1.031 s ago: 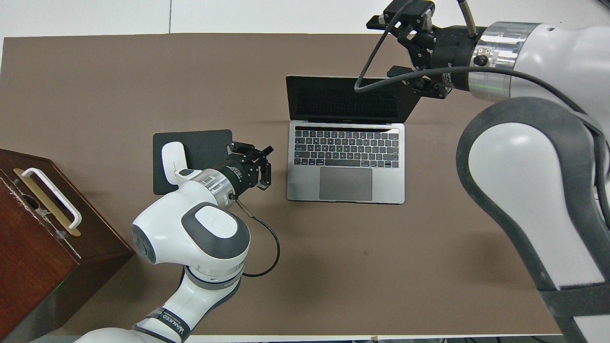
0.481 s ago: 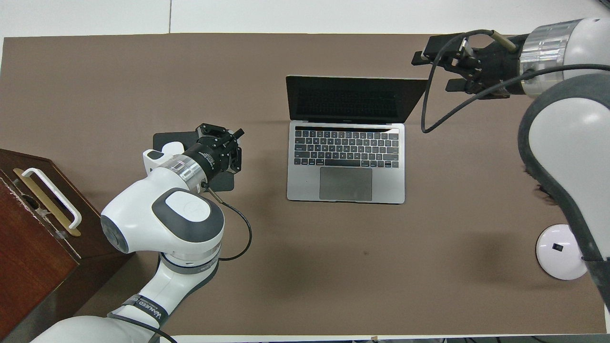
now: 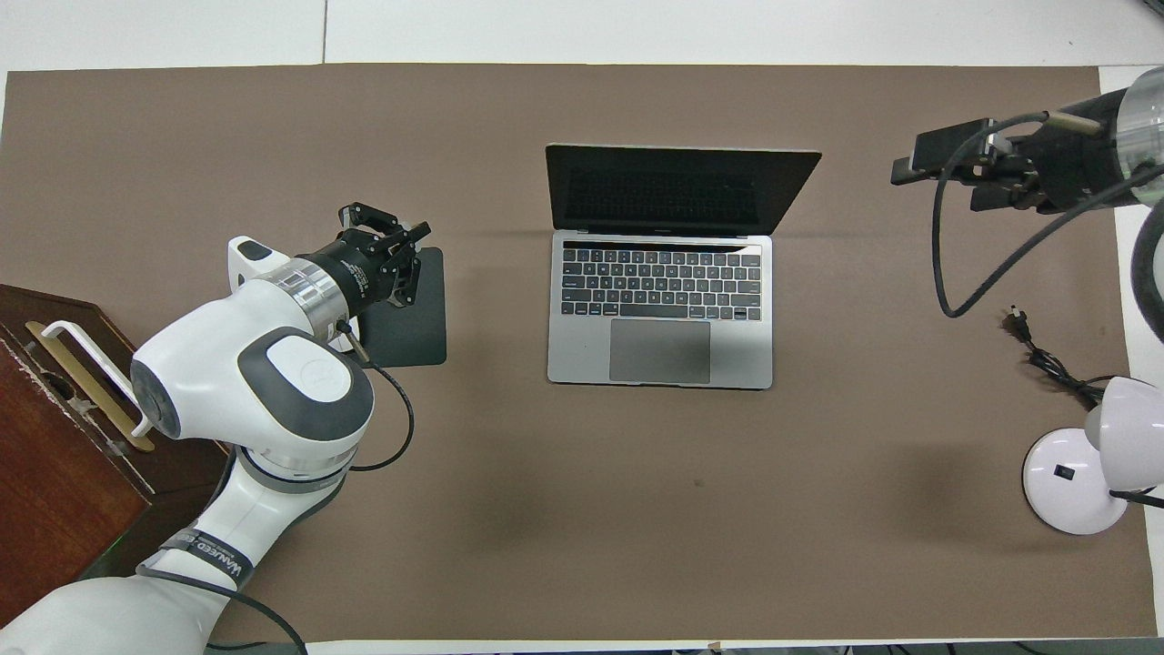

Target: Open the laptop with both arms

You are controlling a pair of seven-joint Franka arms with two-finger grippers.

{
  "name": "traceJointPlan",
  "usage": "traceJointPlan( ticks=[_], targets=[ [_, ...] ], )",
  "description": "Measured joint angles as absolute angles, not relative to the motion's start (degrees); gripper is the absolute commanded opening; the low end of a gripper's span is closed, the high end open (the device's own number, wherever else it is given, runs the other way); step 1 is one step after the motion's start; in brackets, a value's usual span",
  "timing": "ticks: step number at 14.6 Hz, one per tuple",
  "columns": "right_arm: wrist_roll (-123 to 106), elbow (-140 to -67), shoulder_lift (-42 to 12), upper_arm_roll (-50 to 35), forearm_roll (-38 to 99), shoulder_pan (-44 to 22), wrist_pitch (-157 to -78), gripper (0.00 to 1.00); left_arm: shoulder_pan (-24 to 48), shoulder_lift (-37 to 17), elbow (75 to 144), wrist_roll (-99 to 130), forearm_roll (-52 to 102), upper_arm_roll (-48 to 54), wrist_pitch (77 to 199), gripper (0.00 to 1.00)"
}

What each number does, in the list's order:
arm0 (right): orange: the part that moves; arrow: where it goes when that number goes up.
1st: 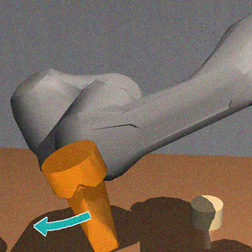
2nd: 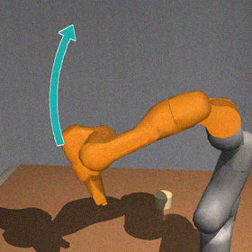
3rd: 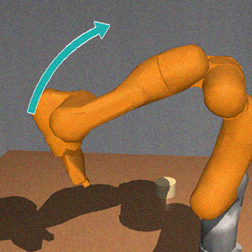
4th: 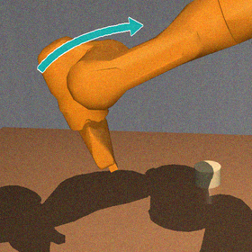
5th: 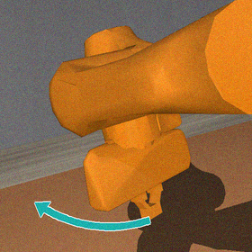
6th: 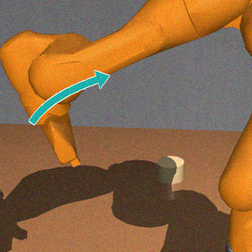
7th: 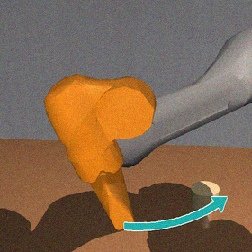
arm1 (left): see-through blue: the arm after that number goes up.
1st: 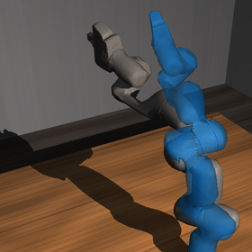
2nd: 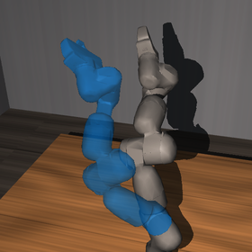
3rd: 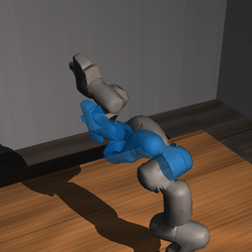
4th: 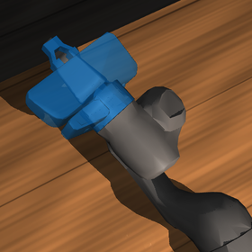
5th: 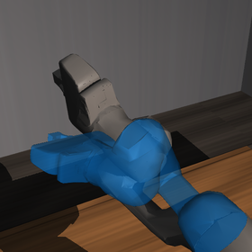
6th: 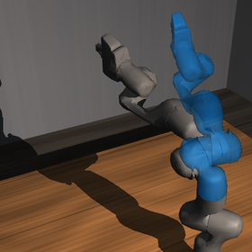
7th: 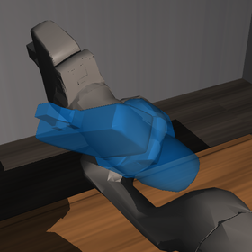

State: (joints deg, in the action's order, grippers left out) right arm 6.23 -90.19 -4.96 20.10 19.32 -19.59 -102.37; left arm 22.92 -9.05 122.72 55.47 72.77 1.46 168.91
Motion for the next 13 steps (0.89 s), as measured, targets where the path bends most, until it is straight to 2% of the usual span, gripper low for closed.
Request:
traceJointPlan(
  ticks=[4, 6, 10, 13],
  targets=[
    [3.46, -90.05, -2.98, 6.16, 12.44, -5.85, -97.88, 1.0, 20.06, -9.02, 122.54, 55.21, 63.1, 1.4, 161.72, 0.0],
    [1.74, -90.03, -2.52, 1.74, 8.26, -1.54, -95.34, 1.0, 17.3, -8.79, 121.48, 55.2, 55.02, 1.35, 154.59, 0.0],
    [-2.1, -90.02, -2.11, -2.02, 2.8, 3.76, -89.71, 1.0, 12.76, -8.01, 117.47, 55.02, 40.42, 1.22, 140.93, 0.0],
    [-2.79, -89.99, -0.98, -2.34, 2.08, 5.02, -88.26, 1.0, 11.39, -7.88, 113.64, 54.95, 28.31, 1.22, 130.58, 0.0]
  ],
)
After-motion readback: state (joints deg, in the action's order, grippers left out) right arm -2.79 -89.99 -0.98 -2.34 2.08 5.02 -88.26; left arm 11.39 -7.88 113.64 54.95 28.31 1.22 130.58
